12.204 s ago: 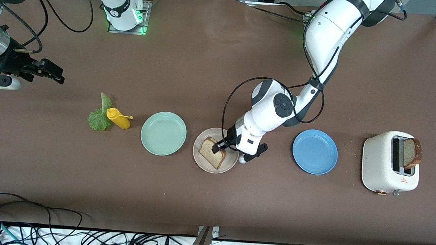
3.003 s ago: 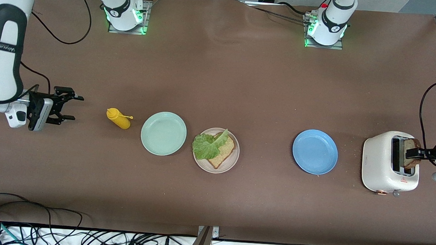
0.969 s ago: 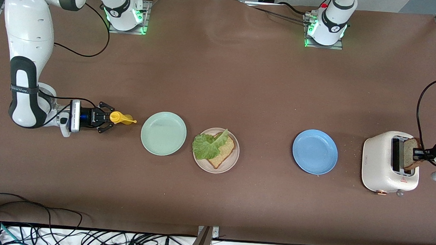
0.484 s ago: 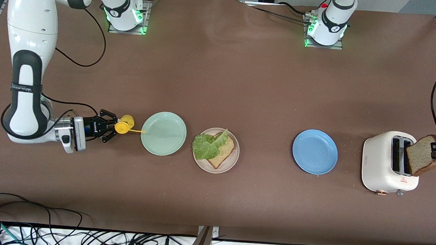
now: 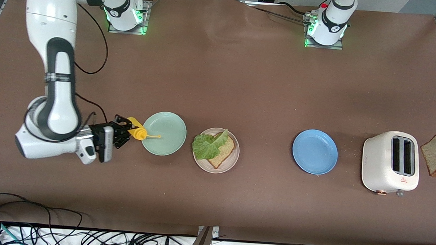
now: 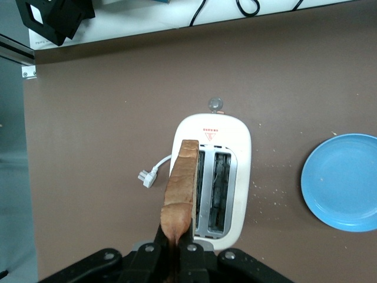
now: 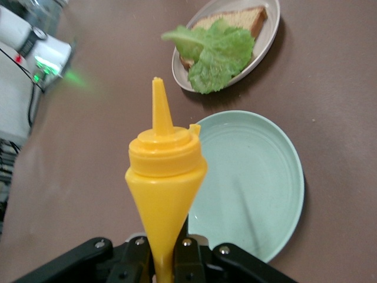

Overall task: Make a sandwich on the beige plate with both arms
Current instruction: 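Lift the mustard with the right gripper while the left gripper lifts the toast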

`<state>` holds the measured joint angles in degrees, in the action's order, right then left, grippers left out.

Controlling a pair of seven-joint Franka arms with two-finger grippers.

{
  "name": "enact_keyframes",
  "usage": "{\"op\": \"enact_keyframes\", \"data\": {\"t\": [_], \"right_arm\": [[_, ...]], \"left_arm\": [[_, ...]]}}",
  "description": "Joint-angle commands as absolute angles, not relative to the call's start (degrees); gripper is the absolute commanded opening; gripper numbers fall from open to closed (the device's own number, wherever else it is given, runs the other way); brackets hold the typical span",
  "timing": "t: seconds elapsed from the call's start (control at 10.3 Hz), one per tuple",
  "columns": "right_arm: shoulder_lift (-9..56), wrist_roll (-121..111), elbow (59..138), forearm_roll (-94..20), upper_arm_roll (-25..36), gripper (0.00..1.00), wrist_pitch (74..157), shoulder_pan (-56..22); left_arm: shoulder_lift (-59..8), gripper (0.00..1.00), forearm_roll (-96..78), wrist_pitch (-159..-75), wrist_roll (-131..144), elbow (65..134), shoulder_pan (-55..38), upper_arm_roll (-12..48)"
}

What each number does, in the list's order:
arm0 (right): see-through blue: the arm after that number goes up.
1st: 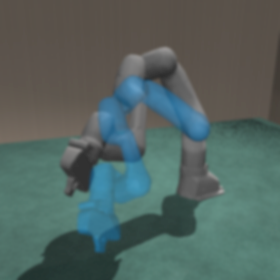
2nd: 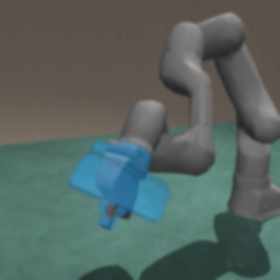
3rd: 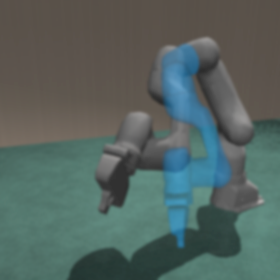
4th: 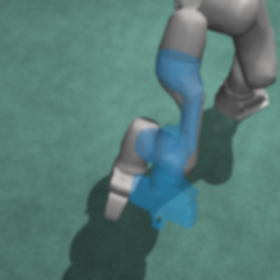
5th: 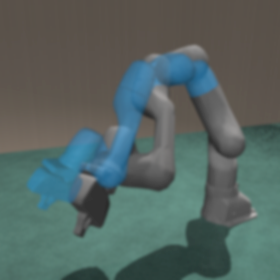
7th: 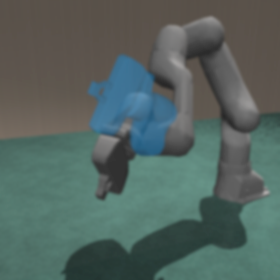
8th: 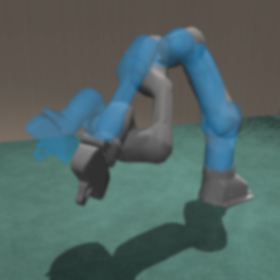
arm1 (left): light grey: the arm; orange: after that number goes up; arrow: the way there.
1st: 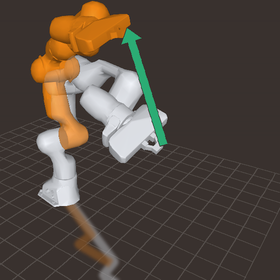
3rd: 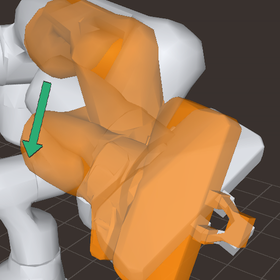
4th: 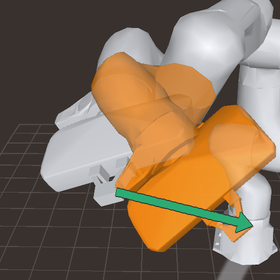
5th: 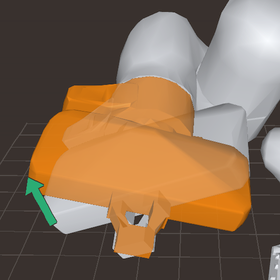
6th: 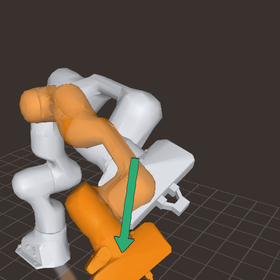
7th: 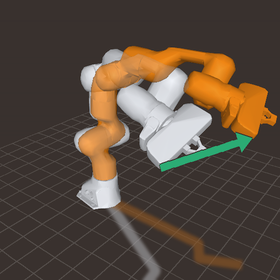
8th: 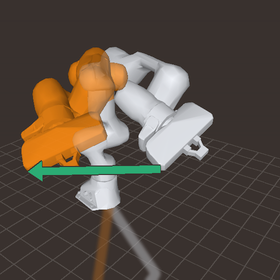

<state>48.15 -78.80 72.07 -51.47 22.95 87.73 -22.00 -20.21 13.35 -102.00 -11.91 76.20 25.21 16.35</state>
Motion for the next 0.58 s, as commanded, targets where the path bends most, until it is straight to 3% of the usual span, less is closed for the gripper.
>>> {"op": "enact_keyframes", "data": {"t": [0.0, 0.48], "right_arm": [[48.6, -69.56, 69.18, -45.29, 23.38, 0.0, 91.66, -26.97], [48.52, -53.46, 64.87, -17.91, 23.73, 0.0, 100.89, -41.01]], "left_arm": [[-17.23, 0.0, 8.98, -99.93, -12.31, 76.9, 25.22, 16.08], [-18.28, 0.0, 8.44, -100.02, -12.13, 77.25, 25.14, 16.0]]}}
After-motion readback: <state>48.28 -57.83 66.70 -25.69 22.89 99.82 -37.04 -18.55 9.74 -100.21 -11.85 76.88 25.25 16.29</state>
